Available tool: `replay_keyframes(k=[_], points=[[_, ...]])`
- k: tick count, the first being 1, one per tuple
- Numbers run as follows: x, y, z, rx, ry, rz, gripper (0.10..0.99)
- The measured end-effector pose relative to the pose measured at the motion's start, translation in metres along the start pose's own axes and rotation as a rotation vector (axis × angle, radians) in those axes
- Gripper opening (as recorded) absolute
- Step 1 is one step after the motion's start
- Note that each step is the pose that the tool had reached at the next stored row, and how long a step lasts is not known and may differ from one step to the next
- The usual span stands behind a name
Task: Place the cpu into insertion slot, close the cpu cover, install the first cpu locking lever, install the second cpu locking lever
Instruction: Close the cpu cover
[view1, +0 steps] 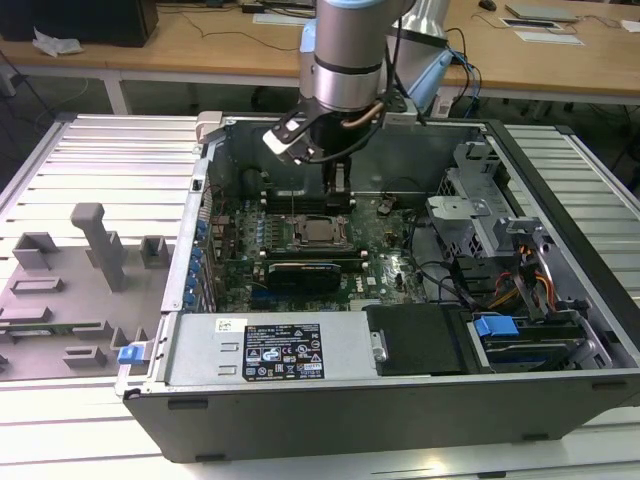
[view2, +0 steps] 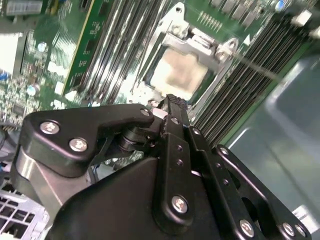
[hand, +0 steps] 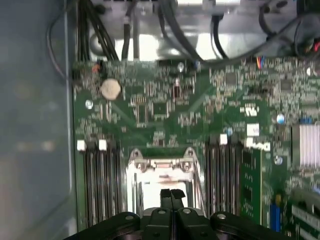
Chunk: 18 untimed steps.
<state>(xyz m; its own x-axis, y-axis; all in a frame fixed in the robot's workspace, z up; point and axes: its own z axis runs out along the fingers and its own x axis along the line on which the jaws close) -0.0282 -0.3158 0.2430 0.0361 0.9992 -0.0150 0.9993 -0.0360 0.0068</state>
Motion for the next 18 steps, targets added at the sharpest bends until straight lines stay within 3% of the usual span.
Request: replay_keyframes(k=[3, 6, 9, 14, 18], points=[[-0.0003, -0.0092, 0.0020, 0.000, 0.0000, 0.000, 0.106], [-0.0006, -0.0207, 0.0092, 0.000, -0.0001, 0.000, 0.106], [-0.0007, -0.0242, 0.0162, 0.000, -0.0001, 0.000, 0.106], [-0.0006, -0.0243, 0.0163, 0.000, -0.0003, -0.008, 0.106], [-0.0006, -0.0243, 0.0164, -0.002, -0.0010, -0.090, 0.106]])
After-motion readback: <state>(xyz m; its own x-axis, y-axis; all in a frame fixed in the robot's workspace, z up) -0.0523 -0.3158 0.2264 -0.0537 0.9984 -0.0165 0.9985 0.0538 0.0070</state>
